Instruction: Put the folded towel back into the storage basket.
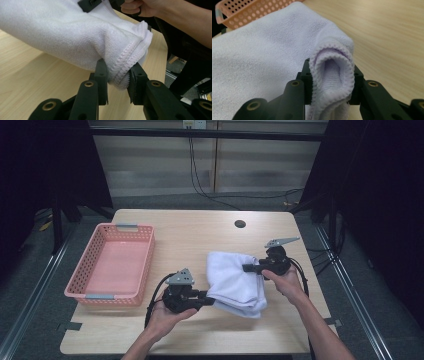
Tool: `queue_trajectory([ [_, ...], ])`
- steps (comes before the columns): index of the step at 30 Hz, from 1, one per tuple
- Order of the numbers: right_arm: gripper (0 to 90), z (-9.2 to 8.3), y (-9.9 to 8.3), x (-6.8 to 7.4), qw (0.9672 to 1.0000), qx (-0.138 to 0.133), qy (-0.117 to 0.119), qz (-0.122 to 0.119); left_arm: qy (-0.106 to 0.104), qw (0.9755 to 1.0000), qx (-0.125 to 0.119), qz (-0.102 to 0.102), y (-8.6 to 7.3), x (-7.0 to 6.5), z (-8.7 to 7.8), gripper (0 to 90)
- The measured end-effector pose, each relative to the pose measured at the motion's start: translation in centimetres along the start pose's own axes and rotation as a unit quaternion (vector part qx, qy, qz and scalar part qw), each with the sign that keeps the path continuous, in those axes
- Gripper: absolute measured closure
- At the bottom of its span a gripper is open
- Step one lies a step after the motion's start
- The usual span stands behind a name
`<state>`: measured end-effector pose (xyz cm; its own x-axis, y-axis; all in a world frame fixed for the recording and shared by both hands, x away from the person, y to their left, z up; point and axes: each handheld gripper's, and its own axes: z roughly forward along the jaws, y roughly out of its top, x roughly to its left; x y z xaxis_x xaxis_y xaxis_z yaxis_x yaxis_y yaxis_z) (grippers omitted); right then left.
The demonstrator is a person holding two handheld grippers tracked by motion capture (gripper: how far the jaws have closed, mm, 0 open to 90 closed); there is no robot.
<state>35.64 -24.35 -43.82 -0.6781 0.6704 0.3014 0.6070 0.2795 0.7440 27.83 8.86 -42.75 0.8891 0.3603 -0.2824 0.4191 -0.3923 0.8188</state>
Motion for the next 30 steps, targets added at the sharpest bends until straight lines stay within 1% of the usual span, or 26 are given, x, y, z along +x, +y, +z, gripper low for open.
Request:
queue_trajectory([
  [2,66.7,-0.2,0.6,0.0,1.0,-0.005,0.001,-0.001,0.007,1.0,0.005,0.002,0.0,0.2,-0.2,72.9],
  [4,66.7,-0.3,1.2,0.2,1.0,-0.008,0.003,-0.004,0.009,1.0,0.001,0.002,0.1,0.5,-0.7,72.9],
  [6,66.7,-0.2,1.7,0.4,0.9999,-0.01,0.003,-0.009,0.015,0.9999,-0.004,0.0,0.3,0.6,-1.2,72.7],
  [9,66.9,0.0,2.5,0.6,0.9998,-0.007,0.007,-0.015,0.019,0.9998,-0.011,-0.002,0.4,0.9,-1.8,72.7],
  [11,66.9,0.2,2.9,0.6,0.9998,-0.005,0.006,-0.016,0.026,0.9995,-0.015,-0.005,0.5,0.9,-2.1,72.8],
  [12,66.9,0.2,3.2,0.7,0.9998,-0.005,0.005,-0.016,0.024,0.9996,-0.017,-0.005,0.6,1.0,-2.3,72.8],
  [14,66.9,0.3,3.5,0.8,0.9998,-0.005,0.005,-0.016,0.028,0.9995,-0.016,0.0,0.8,1.0,-2.5,72.8],
  [16,66.9,0.4,3.9,0.9,0.9999,-0.006,0.004,-0.015,0.03,0.9993,-0.022,0.003,1.2,1.0,-2.7,72.6],
  [18,66.9,0.5,4.2,0.8,0.9998,-0.009,0.004,-0.014,0.027,0.9993,-0.028,0.0,1.7,1.2,-2.9,72.6],
  [20,66.9,0.4,4.7,0.8,0.9998,-0.01,0.005,-0.014,0.031,0.9991,-0.028,0.002,2.1,1.2,-3.1,72.6],
  [22,66.9,0.2,5.2,0.7,0.9997,-0.015,0.009,-0.017,0.03,0.9991,-0.029,0.001,2.1,1.4,-3.3,72.6],
  [23,66.9,0.2,5.4,0.7,0.9996,-0.015,0.011,-0.019,0.035,0.999,-0.028,0.001,2.2,1.4,-3.5,72.6],
  [24,66.9,0.3,5.7,0.8,0.9996,-0.013,0.01,-0.022,0.034,0.9989,-0.031,-0.002,2.2,1.6,-3.7,72.6],
  [25,66.9,0.4,5.9,0.9,0.9996,-0.012,0.01,-0.025,0.036,0.9989,-0.031,-0.002,2.2,1.7,-3.8,72.5],
  [26,66.8,0.5,6.1,0.9,0.9995,-0.013,0.013,-0.026,0.042,0.9985,-0.033,-0.003,2.2,1.7,-4.0,72.5],
  [29,66.9,1.0,6.9,1.0,0.9991,-0.017,0.016,-0.035,0.05,0.9982,-0.033,-0.001,2.4,1.9,-4.5,72.6],
  [30,66.9,1.3,7.1,1.1,0.999,-0.018,0.015,-0.039,0.05,0.9981,-0.035,-0.002,2.5,2.1,-4.8,72.6],
])
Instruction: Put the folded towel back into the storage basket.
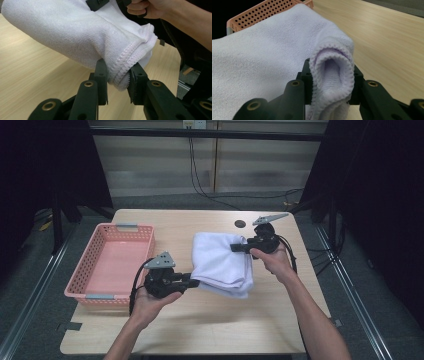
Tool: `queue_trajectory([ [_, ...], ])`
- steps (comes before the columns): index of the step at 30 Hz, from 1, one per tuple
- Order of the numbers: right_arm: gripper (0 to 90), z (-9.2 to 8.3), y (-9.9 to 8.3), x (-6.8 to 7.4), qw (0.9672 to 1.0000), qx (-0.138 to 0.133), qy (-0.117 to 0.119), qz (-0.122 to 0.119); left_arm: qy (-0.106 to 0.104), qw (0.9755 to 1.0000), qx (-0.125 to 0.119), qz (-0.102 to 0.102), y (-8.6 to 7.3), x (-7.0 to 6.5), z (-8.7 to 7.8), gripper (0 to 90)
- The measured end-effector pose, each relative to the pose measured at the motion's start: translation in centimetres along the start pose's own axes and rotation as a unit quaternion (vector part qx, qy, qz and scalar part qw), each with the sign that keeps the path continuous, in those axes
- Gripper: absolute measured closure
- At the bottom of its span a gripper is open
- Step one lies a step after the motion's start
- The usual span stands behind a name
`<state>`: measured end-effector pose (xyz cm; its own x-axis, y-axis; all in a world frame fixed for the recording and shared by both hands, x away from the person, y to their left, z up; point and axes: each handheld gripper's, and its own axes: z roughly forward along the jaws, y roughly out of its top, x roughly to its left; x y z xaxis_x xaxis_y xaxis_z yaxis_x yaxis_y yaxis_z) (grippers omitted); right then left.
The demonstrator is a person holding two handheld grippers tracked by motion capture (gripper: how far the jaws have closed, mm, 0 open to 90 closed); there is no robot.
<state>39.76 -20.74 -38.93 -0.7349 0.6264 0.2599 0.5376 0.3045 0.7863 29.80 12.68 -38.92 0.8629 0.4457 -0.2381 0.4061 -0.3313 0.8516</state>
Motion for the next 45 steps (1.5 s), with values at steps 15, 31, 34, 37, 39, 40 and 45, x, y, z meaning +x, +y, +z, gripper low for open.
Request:
queue_trajectory([
  [15,66.9,3.6,4.4,1.9,0.9996,0.003,0.026,-0.012,0.02,0.9987,-0.037,-0.029,-0.9,2.7,-4.7,72.7],
  [31,66.9,8.2,9.5,4.1,0.9981,0.006,0.054,-0.031,0.064,0.9941,-0.07,-0.053,-1.9,5.7,-9.9,72.8],
  [34,66.9,9.1,10.2,4.8,0.9979,0.004,0.057,-0.031,0.073,0.993,-0.074,-0.056,-2.2,6.1,-11.1,72.8],
  [37,66.9,10.7,10.5,5.9,0.9977,-0.001,0.062,-0.027,0.085,0.9914,-0.073,-0.068,-3.1,6.7,-12.3,73.0],
  [39,66.9,11.7,10.6,6.3,0.9974,0.006,0.067,-0.027,0.094,0.9903,-0.073,-0.072,-3.7,6.9,-13.2,73.0],
  [40,66.9,12.1,10.7,6.5,0.9972,0.008,0.069,-0.026,0.097,0.9895,-0.076,-0.075,-3.9,7.0,-13.6,73.0],
  [45,67.0,14.0,11.9,8.2,0.9963,0.013,0.079,-0.033,0.102,0.9873,-0.09,-0.082,-4.1,7.6,-15.7,73.2],
])
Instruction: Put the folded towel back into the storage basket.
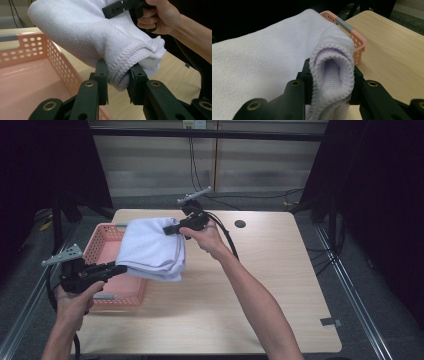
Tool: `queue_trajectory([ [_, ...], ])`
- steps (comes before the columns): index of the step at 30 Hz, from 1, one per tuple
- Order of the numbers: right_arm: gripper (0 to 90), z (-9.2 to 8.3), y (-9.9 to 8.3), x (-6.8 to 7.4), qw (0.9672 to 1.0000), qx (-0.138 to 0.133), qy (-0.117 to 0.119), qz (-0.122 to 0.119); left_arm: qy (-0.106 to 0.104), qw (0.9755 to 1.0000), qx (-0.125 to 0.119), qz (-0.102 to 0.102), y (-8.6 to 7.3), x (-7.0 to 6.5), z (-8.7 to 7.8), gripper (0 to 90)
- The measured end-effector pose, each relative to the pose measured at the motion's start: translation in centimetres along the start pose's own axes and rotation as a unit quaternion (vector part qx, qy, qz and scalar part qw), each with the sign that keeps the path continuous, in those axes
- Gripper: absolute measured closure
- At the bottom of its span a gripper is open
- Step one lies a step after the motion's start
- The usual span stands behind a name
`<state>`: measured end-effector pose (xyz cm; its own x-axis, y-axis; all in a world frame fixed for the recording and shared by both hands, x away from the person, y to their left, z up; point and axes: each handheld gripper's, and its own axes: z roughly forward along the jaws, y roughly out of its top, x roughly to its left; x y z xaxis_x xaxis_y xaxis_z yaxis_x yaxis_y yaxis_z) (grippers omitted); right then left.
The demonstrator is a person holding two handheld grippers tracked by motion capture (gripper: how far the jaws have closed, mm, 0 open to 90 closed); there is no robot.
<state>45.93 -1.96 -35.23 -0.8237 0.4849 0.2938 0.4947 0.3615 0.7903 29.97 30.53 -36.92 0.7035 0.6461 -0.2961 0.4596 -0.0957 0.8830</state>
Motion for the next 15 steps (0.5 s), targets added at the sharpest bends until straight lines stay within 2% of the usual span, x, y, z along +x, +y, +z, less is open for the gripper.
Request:
queue_trajectory([
  [4,66.9,1.3,1.4,0.5,1.0,0.003,0.006,0.002,0.02,0.9998,-0.003,-0.002,0.4,0.8,-1.6,73.2],
  [7,66.8,2.4,2.1,0.9,0.9999,0.004,0.011,0.006,0.023,0.9997,-0.005,-0.007,0.4,1.4,-2.6,73.2],
  [10,66.8,3.6,2.7,1.6,0.9999,0.009,0.007,0.005,0.037,0.999,-0.007,-0.024,0.0,2.5,-3.4,73.1],
  [15,66.8,5.5,3.4,2.2,0.9998,0.014,0.012,0.008,0.051,0.9982,-0.008,-0.029,-0.6,3.5,-4.8,73.1],
])
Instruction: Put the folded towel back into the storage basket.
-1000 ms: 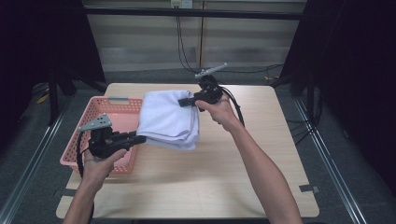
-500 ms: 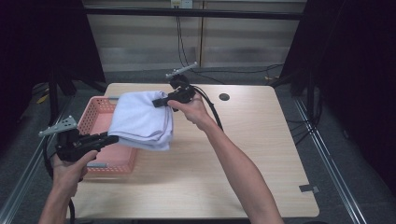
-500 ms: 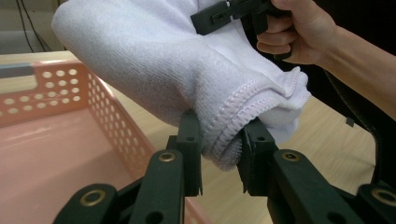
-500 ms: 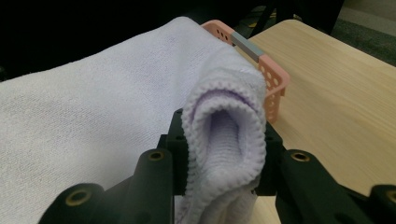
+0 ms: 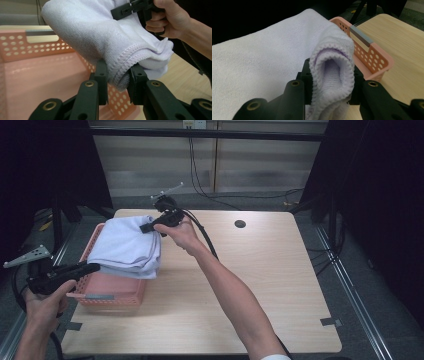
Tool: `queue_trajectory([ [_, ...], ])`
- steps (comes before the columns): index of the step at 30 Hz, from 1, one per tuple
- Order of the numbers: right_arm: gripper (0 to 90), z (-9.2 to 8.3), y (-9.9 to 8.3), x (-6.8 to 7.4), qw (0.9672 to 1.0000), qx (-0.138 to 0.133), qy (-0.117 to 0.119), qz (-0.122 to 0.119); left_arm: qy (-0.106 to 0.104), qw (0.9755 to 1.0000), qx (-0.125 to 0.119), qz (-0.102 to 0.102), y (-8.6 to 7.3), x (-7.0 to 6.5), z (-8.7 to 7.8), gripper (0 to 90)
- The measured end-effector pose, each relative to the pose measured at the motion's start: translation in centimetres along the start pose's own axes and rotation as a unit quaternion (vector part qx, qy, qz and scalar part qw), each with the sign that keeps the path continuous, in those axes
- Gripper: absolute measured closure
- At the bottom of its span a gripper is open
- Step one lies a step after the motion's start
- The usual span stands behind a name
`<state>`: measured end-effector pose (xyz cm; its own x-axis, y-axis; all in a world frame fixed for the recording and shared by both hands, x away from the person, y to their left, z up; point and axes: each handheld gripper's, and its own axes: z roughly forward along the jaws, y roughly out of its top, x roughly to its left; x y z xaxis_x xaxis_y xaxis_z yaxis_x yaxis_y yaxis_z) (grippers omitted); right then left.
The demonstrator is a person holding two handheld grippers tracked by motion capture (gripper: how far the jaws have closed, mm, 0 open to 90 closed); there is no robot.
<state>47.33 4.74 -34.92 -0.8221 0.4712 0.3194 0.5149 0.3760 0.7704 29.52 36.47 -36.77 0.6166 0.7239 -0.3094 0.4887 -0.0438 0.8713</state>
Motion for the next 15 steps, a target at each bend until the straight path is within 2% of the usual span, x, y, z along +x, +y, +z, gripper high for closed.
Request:
queue_trajectory([
  [2,66.8,0.8,0.5,0.5,1.0,0.003,-0.003,-0.008,0.01,1.0,0.001,-0.001,0.0,0.4,-0.6,73.2],
  [3,66.8,1.2,0.8,0.8,0.9999,0.006,-0.006,-0.01,0.011,0.9999,-0.005,-0.008,-0.1,0.8,-0.9,73.2],
  [7,66.8,2.8,1.4,1.4,0.9999,0.008,-0.004,-0.007,0.031,0.9993,-0.003,-0.023,-0.4,2.2,-2.0,73.4],
  [15,67.0,6.2,0.6,2.2,0.9997,0.016,-0.016,0.008,0.056,0.9976,-0.001,-0.042,-2.4,4.0,-2.8,73.6],
])
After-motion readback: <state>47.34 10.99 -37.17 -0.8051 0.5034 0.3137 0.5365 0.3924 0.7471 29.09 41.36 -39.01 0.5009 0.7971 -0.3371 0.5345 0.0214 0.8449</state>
